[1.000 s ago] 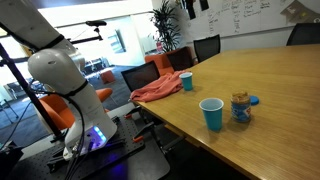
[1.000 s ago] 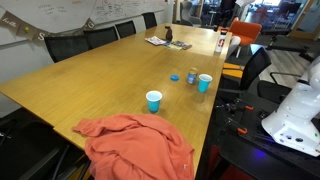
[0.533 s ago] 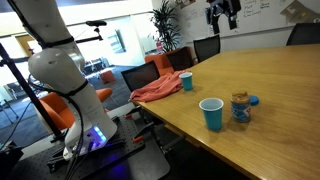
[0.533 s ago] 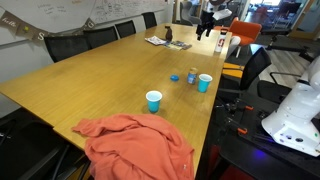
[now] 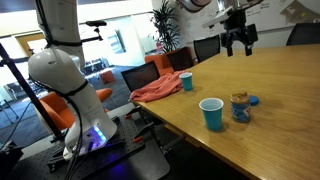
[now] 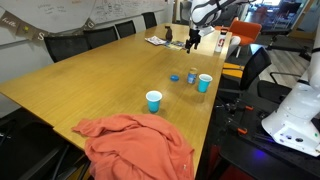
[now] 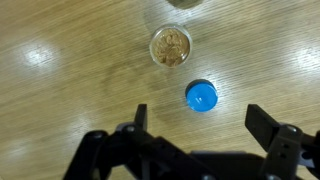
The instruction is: Place the blue lid on top of the peanut butter jar
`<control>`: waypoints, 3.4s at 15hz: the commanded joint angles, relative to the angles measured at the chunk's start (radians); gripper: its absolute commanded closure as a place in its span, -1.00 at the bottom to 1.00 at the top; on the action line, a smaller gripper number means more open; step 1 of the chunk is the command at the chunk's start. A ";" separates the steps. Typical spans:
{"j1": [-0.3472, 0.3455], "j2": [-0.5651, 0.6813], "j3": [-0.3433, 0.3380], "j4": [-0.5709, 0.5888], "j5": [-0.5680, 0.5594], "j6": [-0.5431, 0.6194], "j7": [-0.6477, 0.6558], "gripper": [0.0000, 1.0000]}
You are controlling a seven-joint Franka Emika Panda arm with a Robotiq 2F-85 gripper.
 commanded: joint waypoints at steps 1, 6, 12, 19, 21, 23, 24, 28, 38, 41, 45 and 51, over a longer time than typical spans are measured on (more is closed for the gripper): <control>-0.002 0.087 0.009 0.034 -0.012 0.087 0.002 -1.00; 0.004 0.121 0.009 0.011 -0.023 0.149 0.018 -1.00; -0.017 0.149 0.033 0.047 0.017 0.142 -0.003 -1.00; -0.086 0.309 0.105 0.133 0.133 0.222 -0.079 -1.00; -0.094 0.355 0.117 0.165 0.139 0.234 -0.088 -1.00; -0.092 0.393 0.117 0.195 0.133 0.235 -0.079 -1.00; -0.085 0.413 0.111 0.211 0.123 0.236 -0.070 -1.00; -0.066 0.482 0.096 0.273 0.100 0.243 -0.049 -1.00; -0.026 0.622 0.067 0.402 0.063 0.282 -0.016 -1.00; -0.007 0.650 0.052 0.431 0.037 0.298 -0.002 -1.00; 0.011 0.683 0.034 0.469 0.014 0.294 0.029 -1.00; 0.014 0.720 0.027 0.508 0.007 0.288 0.034 -0.50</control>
